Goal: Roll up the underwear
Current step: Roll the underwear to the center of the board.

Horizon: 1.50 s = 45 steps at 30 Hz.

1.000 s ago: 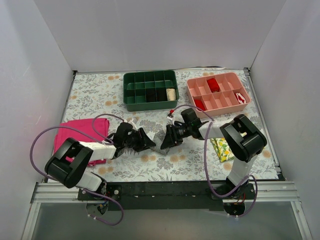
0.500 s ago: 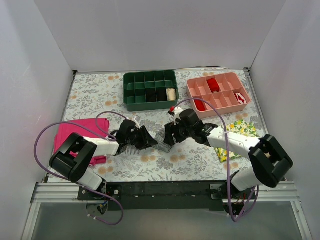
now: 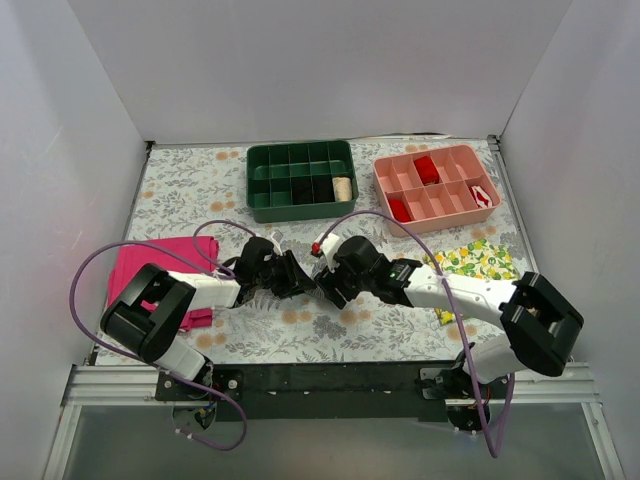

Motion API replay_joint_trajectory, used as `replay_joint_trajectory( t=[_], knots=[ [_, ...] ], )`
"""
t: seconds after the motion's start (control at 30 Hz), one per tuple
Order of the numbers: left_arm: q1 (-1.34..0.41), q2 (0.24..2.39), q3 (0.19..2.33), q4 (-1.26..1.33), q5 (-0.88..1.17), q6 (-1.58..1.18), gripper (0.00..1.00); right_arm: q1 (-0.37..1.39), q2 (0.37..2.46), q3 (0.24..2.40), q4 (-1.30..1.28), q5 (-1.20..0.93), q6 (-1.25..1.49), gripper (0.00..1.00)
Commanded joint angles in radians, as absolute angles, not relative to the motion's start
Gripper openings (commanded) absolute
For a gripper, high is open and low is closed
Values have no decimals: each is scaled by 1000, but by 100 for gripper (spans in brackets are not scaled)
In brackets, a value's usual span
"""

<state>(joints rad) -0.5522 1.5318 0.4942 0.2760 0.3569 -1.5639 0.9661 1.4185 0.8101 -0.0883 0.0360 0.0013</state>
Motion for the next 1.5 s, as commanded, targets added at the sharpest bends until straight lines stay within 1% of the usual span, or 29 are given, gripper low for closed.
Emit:
replay_joint_trajectory(
  t=[0.0, 0.17, 0.23, 0.3, 0.33, 0.4, 0.43, 0.5, 0.53, 0.7, 0.73, 0.8, 0.83, 0.9, 0.93, 1.07, 1.2, 1.3, 1.37, 1.47],
  knots=[
    [-557, 1569, 485, 153, 298, -1516, 35, 976, 1469, 861, -68, 68, -58, 70],
    [-557, 1574, 491, 147, 298, -1513, 35, 976, 1522, 879, -58, 63, -51, 68],
    [-557, 1571, 489, 147, 298, -1514, 35, 976, 1539, 876, -55, 60, -48, 63],
    [-557, 1571, 488, 147, 298, -1514, 35, 976, 1551, 873, -55, 60, -45, 62],
    [-557, 1569, 491, 147, 298, -1511, 35, 976, 1557, 873, -57, 54, -44, 54],
    [-558, 1569, 491, 144, 298, -1509, 35, 976, 1565, 861, -55, 49, -37, 47],
    [-557, 1566, 491, 144, 298, -1511, 35, 976, 1563, 853, -52, 34, -32, 33],
    [-557, 1562, 492, 140, 298, -1509, 35, 974, 1563, 842, -35, 20, -22, 23],
    [-557, 1557, 492, 137, 296, -1506, 35, 973, 1563, 833, -34, 6, -14, 15],
    [-555, 1480, 486, 74, 258, -1506, 38, 940, 1565, 802, 28, -201, 54, 5],
    [-555, 1436, 485, 60, 241, -1509, 40, 918, 1563, 796, 56, -281, 67, 3],
    [-555, 1387, 483, 19, 219, -1517, 46, 893, 1568, 773, 99, -359, 121, 2],
    [-554, 1338, 480, 6, 204, -1520, 50, 865, 1571, 759, 126, -441, 147, 1],
    [-551, 1286, 473, -26, 199, -1525, 52, 841, 1580, 721, 214, -507, 213, 1],
    [-549, 1240, 471, -35, 196, -1529, 57, 818, 1585, 710, 244, -567, 231, 1],
    [-546, 1161, 460, -31, 218, -1525, 64, 762, 1629, 635, 464, -727, 394, 1],
    [-546, 1135, 425, -6, 261, -1511, 66, 706, 1689, 574, 678, -842, 567, 1],
    [-546, 1129, 399, 60, 302, -1503, 67, 664, 1738, 531, 838, -882, 694, 1],
    [-546, 1124, 370, 89, 316, -1500, 67, 650, 1758, 520, 874, -876, 732, 2],
    [-549, 1123, 336, 132, 337, -1503, 67, 637, 1776, 529, 853, -867, 747, 2]
  ],
)
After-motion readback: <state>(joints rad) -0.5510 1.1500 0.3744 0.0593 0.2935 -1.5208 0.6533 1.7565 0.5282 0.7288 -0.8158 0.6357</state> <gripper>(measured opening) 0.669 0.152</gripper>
